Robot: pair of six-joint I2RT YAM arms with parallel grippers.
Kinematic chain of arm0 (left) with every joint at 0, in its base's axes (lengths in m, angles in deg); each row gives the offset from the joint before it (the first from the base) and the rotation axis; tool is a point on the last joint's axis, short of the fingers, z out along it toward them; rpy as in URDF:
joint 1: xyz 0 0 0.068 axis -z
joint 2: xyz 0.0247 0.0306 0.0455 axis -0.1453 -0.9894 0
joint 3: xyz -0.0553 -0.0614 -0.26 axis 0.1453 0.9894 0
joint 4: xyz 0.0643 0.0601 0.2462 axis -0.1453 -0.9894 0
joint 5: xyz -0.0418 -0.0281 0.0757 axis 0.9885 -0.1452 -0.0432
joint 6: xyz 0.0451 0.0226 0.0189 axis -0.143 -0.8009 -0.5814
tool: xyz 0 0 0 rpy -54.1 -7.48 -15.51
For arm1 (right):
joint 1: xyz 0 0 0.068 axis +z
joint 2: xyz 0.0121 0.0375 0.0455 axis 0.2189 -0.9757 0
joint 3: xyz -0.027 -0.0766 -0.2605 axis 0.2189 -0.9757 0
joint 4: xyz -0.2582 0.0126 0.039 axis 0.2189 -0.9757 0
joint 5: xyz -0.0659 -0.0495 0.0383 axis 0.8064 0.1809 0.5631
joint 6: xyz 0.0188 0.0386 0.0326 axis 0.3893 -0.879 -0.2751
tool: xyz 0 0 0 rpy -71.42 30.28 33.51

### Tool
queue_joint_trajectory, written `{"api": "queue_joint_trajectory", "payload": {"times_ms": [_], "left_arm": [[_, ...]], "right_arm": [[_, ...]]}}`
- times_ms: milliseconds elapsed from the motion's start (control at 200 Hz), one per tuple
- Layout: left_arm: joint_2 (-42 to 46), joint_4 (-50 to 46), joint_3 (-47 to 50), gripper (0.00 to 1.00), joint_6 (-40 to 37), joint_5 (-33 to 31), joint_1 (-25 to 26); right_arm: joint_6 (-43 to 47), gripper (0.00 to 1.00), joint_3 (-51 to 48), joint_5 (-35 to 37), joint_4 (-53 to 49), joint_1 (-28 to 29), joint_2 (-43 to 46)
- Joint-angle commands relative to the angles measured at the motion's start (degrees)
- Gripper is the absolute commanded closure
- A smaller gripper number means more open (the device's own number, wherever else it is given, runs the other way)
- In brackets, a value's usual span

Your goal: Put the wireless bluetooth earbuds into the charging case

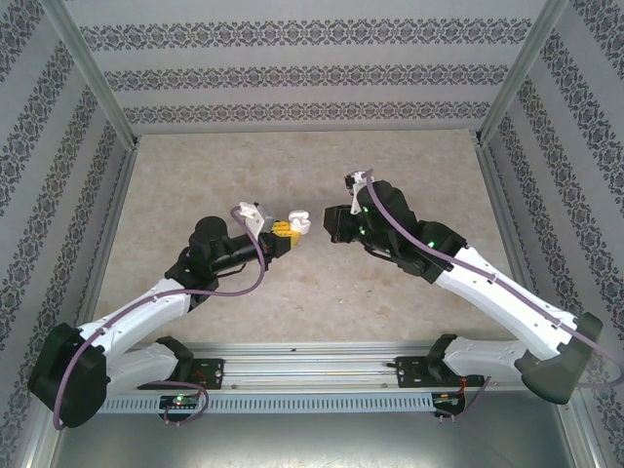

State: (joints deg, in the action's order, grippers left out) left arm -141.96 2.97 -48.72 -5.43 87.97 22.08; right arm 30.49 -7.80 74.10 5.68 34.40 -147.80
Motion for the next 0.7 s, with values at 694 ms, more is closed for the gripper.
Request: {"api": "queue_joint_trajectory", "payload": {"times_ms": [694], "left_arm": [[-0.54, 4.51, -2.07, 1.00, -0.07, 0.71, 0.94]], "right_arm": [[1.29, 0.89, 4.57, -2.49, 5.28, 1.82, -6.88]]}}
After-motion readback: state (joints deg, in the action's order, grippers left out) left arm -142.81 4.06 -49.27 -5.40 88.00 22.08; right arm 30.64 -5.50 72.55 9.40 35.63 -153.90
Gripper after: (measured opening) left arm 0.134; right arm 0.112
